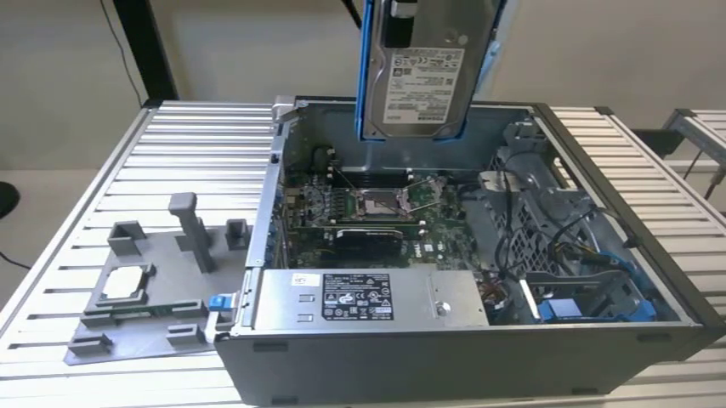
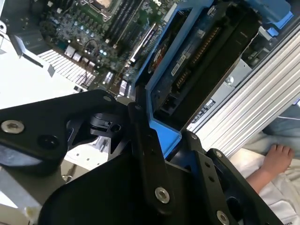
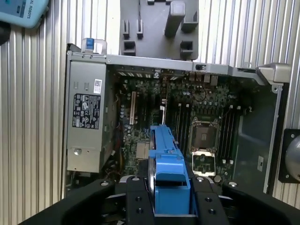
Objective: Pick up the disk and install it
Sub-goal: 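Pick up the disk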
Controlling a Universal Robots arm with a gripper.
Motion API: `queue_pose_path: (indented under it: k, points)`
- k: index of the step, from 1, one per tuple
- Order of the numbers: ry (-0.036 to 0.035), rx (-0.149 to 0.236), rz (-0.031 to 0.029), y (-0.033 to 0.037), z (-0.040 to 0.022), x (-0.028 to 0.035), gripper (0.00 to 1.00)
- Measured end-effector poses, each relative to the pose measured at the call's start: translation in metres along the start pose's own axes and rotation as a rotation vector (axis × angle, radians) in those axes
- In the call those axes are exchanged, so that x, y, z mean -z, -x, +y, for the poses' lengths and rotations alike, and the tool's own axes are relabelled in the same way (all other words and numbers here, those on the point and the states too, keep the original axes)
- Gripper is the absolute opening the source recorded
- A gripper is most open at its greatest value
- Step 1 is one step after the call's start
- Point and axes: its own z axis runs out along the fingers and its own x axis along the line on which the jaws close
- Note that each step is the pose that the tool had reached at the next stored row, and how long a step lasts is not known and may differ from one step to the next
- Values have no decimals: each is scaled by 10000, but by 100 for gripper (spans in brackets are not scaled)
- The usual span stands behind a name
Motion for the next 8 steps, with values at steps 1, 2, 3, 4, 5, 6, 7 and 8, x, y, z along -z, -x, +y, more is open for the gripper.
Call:
queue_pose_path:
  k: [1,2,3,4,5,6,7,8]
  points:
    - [3,0,0,-26,-21,0,0]
    - [5,1,-1,-51,-42,0,0]
    - [8,1,-1,-76,-63,0,0]
    - [10,0,-1,-102,-84,1,0]
    - [13,0,-1,-127,-105,1,0]
    - [16,0,-1,-153,-127,1,0]
    - [18,1,0,-178,-147,2,0]
    - [21,0,-1,-204,-168,1,0]
